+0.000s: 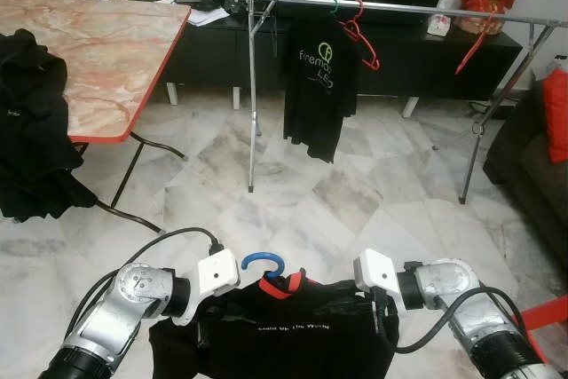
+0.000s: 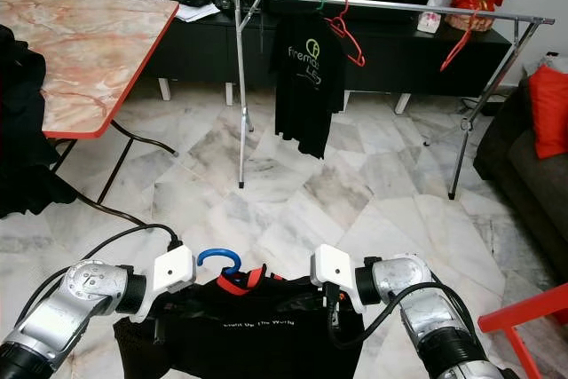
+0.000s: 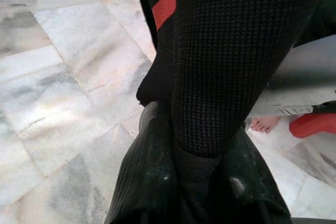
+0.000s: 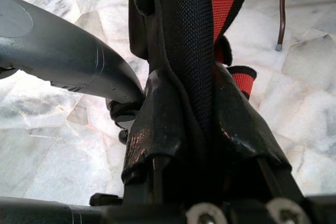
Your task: Hang hanger
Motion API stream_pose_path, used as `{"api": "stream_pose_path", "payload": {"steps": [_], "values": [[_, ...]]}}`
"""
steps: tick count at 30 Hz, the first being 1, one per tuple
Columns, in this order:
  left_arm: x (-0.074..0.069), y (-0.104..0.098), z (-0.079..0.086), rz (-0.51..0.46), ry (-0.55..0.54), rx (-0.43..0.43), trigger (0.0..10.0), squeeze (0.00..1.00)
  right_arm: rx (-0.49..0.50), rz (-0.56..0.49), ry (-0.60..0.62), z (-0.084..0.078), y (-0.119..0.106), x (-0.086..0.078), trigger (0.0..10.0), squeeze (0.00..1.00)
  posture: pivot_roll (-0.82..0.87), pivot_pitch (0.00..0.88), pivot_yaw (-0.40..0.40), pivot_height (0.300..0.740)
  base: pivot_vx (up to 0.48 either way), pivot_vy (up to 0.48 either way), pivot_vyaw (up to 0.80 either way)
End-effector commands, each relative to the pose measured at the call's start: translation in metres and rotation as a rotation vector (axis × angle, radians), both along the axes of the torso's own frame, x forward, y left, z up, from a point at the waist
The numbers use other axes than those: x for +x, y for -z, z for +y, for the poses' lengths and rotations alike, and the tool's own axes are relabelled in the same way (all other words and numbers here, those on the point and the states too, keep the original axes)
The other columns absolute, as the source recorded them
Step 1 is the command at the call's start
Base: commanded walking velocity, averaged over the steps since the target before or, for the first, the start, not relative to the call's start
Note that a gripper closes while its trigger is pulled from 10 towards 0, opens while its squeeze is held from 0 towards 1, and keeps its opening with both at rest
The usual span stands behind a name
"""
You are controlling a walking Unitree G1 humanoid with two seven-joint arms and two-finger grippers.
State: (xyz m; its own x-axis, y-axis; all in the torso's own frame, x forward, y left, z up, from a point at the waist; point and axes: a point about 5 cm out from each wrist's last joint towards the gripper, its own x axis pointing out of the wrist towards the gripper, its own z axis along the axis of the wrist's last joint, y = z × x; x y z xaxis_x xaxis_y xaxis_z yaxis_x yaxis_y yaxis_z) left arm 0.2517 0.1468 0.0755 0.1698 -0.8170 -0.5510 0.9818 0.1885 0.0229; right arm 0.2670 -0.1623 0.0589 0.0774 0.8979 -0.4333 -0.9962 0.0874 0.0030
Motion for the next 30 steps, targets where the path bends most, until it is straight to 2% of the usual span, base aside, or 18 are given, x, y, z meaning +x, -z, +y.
{"api": "stream_pose_path", "payload": {"steps": [1, 2, 7, 11, 15, 19, 21, 26, 30], "values": [[-0.001, -0.005, -0.012, -0.034, 0.057, -0.014, 0.0, 0.0, 0.023, -0.029, -0.01, 0.006, -0.006, 0.005, 10.0, 0.79, 0.0, 0.0, -0.087, 0.74, 0.0, 0.0, 0.0], [-0.001, -0.004, -0.012, -0.039, 0.058, -0.01, 0.0, 0.0, 0.025, -0.022, -0.021, 0.006, -0.005, 0.004, 10.0, 1.0, 0.0, 0.0, -0.088, 0.74, 0.0, 0.0, 0.0], [0.0, -0.004, -0.012, -0.048, 0.056, 0.001, 0.0, 0.0, 0.023, -0.016, -0.035, 0.006, -0.005, 0.002, 10.0, 1.0, 0.0, 0.0, -0.088, 0.74, 0.0, 0.0, 0.0], [0.0, 0.001, -0.011, -0.063, 0.064, 0.037, 0.0, 0.0, 0.007, -0.019, -0.051, 0.004, -0.005, 0.0, 10.0, 1.0, 0.0, 0.0, -0.09, 0.74, 0.0, 0.0, 0.0], [0.003, 0.005, -0.005, -0.107, 0.07, 0.111, 0.0, 0.0, -0.024, -0.023, -0.079, -0.002, -0.006, -0.003, 10.0, 1.0, -0.01, 0.0, -0.09, 0.74, 0.0, 0.0, 0.0], [0.006, 0.005, -0.003, -0.129, 0.061, 0.135, 0.0, 0.0, -0.044, -0.022, -0.082, -0.005, -0.005, -0.003, 10.0, 1.0, -0.01, 0.0, -0.092, 0.74, 0.0, 0.0, 0.0], [0.01, 0.006, 0.001, -0.165, 0.047, 0.168, 0.0, 0.0, -0.104, -0.016, -0.088, -0.011, 0.0, -0.006, 10.0, 1.0, -0.01, 0.0, -0.094, 0.74, 0.0, 0.0, 0.0], [0.012, 0.005, 0.007, -0.204, 0.046, 0.2, 0.0, 0.0, -0.163, -0.021, -0.092, -0.019, 0.003, -0.009, 10.0, 1.0, -0.01, 0.0, -0.096, 0.74, 0.0, 0.0, 0.0], [0.013, 0.005, 0.014, -0.245, 0.089, 0.271, 0.0, 0.0, -0.219, -0.079, -0.064, -0.025, 0.002, -0.004, 10.0, 1.0, -0.01, 0.0, -0.097, 0.74, 0.0, 0.0, 0.0]]}}
